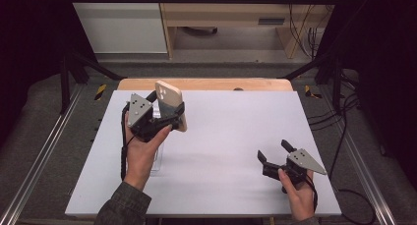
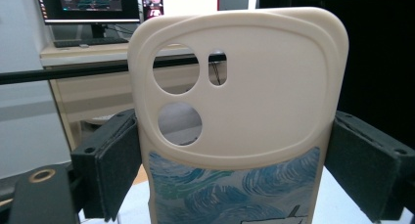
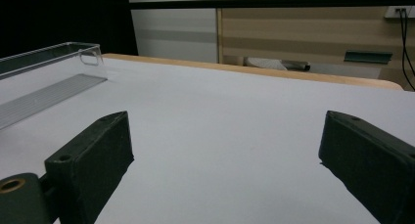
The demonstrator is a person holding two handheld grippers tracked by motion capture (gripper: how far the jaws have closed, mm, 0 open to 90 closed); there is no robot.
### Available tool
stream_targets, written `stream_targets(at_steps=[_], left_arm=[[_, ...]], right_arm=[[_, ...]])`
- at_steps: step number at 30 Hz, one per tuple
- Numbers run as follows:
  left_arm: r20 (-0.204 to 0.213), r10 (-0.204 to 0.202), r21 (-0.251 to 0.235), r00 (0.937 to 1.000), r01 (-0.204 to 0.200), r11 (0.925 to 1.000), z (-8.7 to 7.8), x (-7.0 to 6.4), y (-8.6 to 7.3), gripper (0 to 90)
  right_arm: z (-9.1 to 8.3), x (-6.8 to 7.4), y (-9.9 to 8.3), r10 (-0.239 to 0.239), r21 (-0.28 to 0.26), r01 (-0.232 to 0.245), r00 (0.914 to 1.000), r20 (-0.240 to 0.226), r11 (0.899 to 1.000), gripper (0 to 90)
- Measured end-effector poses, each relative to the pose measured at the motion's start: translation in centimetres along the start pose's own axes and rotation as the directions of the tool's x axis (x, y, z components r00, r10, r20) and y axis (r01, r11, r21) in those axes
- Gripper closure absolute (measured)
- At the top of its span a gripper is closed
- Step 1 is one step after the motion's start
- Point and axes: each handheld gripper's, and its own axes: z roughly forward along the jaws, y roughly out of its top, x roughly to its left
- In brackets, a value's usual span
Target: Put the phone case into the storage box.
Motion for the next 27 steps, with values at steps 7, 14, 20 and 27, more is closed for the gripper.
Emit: stream_targets(at_steps=[7, 14, 20, 27], left_arm=[[-0.019, -0.007, -0.01, 0.9998, 0.007, 0.9999, 0.2, 0.9, 0.5, 11.4], [-0.074, -0.005, -0.025, 0.9972, 0.003, 0.9997, 0.2, 2.0, 0.8, 11.4], [-0.093, 0.003, -0.028, 0.9957, -0.006, 0.9996, 0.3, 2.7, 0.9, 11.4], [-0.121, -0.025, -0.042, 0.9924, 0.02, 0.9989, 0.2, 3.9, 0.9, 11.4]], right_arm=[[-0.2, -0.2, 0.0, -0.005, -0.002, 0.005, 1.0, 0.002, 1.0, 5.1], [-0.3, -0.1, 0.0, -0.007, -0.003, 0.007, 1.0, 0.002, 1.0, 5.1], [-0.3, -0.2, 0.0, -0.001, -0.007, 0.001, 1.0, 0.004, 1.0, 5.1], [-0.4, -0.3, -0.2, 0.0, -0.003, 0.0, 1.0, -0.001, 1.0, 5.0]])
